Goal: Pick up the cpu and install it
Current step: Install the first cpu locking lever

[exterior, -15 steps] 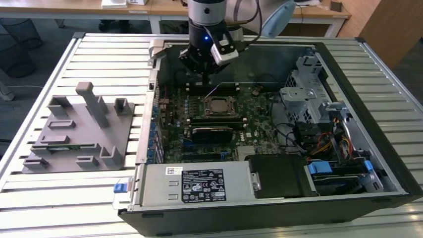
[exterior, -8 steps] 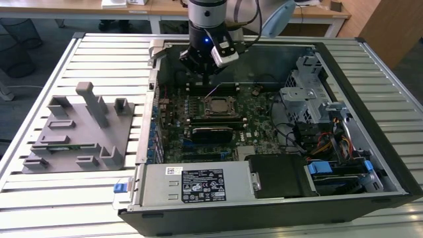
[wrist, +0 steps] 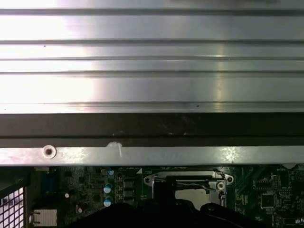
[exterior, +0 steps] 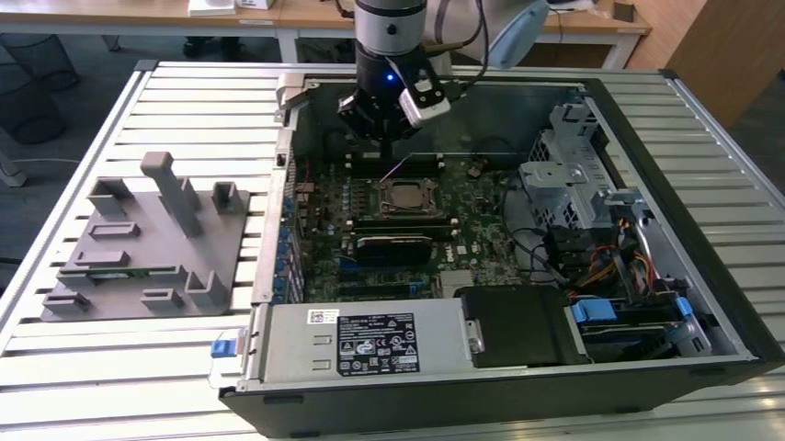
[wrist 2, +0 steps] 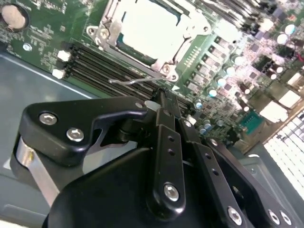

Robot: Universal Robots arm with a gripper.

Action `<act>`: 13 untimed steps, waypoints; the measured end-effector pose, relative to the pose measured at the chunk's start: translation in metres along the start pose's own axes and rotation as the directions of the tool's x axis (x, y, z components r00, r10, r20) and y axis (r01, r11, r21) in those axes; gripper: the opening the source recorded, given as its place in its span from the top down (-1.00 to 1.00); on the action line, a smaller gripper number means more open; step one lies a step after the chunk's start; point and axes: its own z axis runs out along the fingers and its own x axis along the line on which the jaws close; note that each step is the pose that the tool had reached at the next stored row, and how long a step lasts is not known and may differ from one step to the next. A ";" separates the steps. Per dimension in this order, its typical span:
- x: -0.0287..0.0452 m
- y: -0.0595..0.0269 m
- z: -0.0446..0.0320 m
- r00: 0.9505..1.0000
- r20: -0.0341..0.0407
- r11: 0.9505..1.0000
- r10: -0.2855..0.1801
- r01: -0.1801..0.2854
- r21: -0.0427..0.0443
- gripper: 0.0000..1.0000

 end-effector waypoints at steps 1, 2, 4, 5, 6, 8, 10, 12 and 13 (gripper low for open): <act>-0.0014 0.0000 0.0004 1.000 0.000 1.000 0.000 0.000 -0.008 0.79; -0.0026 0.0002 0.0010 1.000 0.000 1.000 0.000 0.000 -0.012 0.79; -0.0043 0.0001 0.0018 1.000 0.000 1.000 0.000 0.000 -0.012 0.79; -0.0057 0.0002 0.0021 1.000 0.000 1.000 0.000 0.000 -0.012 0.79; -0.0075 0.0002 0.0025 1.000 0.000 1.000 0.000 0.000 -0.012 0.79; -0.0114 0.0003 0.0036 1.000 0.000 1.000 0.000 0.000 -0.012 0.79; -0.0136 0.0004 0.0049 1.000 0.000 1.000 -0.002 0.002 -0.012 0.79; -0.0155 0.0005 0.0062 1.000 0.000 1.000 -0.005 0.005 -0.012 0.79; -0.0166 0.0005 0.0067 1.000 0.000 1.000 -0.007 0.007 -0.012 0.79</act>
